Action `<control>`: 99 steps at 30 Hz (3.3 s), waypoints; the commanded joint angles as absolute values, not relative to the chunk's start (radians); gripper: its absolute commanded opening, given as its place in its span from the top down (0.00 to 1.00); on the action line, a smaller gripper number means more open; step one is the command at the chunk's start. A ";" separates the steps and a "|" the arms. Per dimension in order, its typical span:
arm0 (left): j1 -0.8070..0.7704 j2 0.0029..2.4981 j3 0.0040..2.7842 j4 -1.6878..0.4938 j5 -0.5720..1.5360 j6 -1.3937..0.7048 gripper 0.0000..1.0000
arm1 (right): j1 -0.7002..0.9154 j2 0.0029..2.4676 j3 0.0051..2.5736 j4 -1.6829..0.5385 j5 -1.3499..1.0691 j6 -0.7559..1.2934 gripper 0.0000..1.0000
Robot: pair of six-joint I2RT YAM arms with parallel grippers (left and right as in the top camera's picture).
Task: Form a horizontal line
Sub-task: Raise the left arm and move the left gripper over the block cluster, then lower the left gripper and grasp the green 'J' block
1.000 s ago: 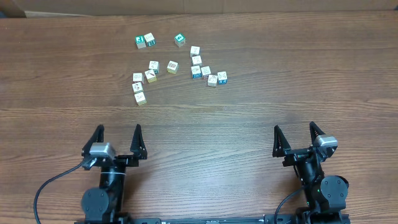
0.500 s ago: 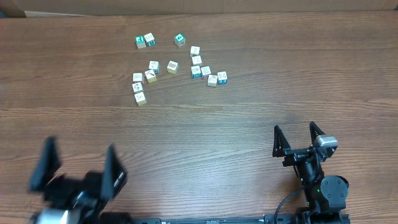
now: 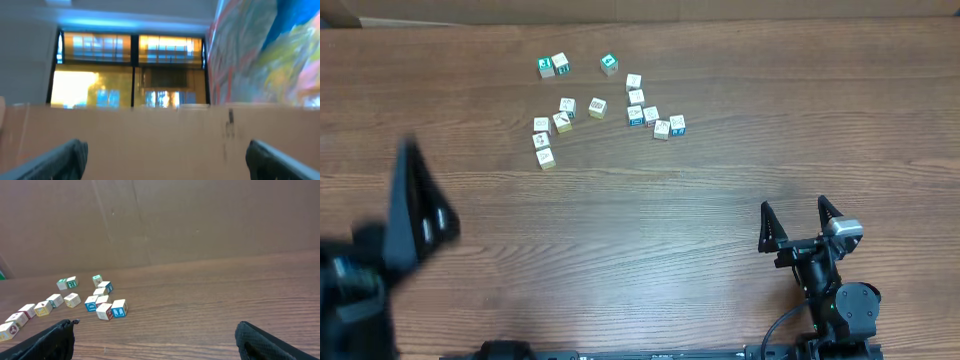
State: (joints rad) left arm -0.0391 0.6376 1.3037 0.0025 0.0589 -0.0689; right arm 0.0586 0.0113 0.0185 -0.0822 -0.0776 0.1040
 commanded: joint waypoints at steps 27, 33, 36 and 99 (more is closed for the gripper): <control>-0.039 1.822 2.452 -1.237 -0.007 -0.045 0.00 | 0.054 0.003 0.008 -0.078 -0.072 0.100 0.00; -0.041 1.861 2.450 -1.404 -0.009 -0.052 0.24 | 0.054 0.003 0.008 -0.078 -0.072 0.100 0.00; -0.038 1.876 2.449 -1.463 -0.010 -0.052 0.64 | 0.054 0.003 0.008 -0.078 -0.072 0.100 0.00; -0.046 1.977 1.328 -0.593 0.001 -0.376 0.95 | 0.054 0.003 0.008 -0.078 -0.072 0.100 0.00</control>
